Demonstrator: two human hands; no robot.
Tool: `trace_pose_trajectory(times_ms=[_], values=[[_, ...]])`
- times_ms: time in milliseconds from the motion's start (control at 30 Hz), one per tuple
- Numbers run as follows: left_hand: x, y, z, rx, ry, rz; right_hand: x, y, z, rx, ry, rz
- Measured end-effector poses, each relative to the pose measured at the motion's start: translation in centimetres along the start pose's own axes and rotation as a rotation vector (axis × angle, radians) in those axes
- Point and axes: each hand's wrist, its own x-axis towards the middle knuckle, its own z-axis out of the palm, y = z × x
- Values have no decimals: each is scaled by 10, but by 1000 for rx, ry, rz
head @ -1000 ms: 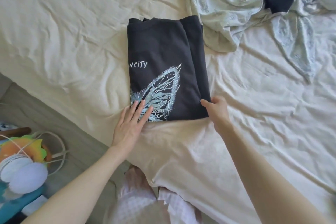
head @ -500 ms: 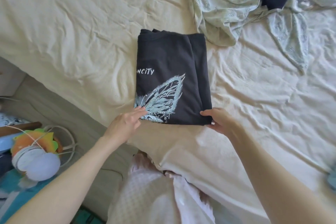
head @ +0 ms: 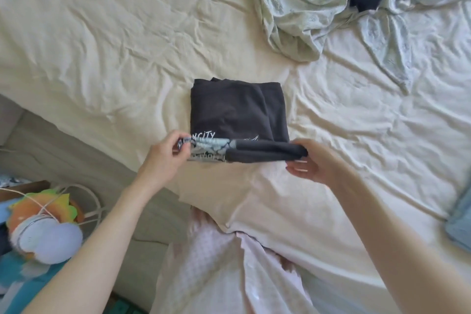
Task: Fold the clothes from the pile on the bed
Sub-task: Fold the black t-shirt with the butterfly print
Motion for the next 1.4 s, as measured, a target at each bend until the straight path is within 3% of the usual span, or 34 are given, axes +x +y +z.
trace_pose_trajectory(times_ms=[200, 300, 367, 433, 500, 600, 733, 800, 1133, 1200, 1300, 1400], values=[[78, 20, -1, -82, 222, 56, 24, -70, 20, 100, -76, 24], [113, 21, 5, -146, 242, -28, 40, -94, 29, 245, -72, -35], [128, 21, 9, -267, 279, -130, 50, -100, 38, 261, 19, -165], [131, 18, 14, -368, 299, -220, 53, -92, 50, 7, 245, -420], [120, 11, 23, -402, 274, -285, 53, -68, 60, -453, 477, -762], [92, -3, 44, -256, 196, -278, 58, -29, 73, -975, 430, -1070], [87, -6, 59, 85, 264, -198, 84, -14, 91, -1368, 366, -1168], [98, -6, 61, 174, 326, -175, 102, -17, 94, -1469, 384, -1123], [115, -13, 75, 267, 372, -313, 133, -21, 91, -1557, 401, -976], [108, -9, 67, 260, 425, -244, 123, -23, 91, -1508, 419, -1035], [100, -7, 62, 350, 465, 20, 114, -18, 85, -1417, 499, -1155], [98, -10, 70, 488, 365, 313, 118, -12, 79, -1382, 518, -1154]])
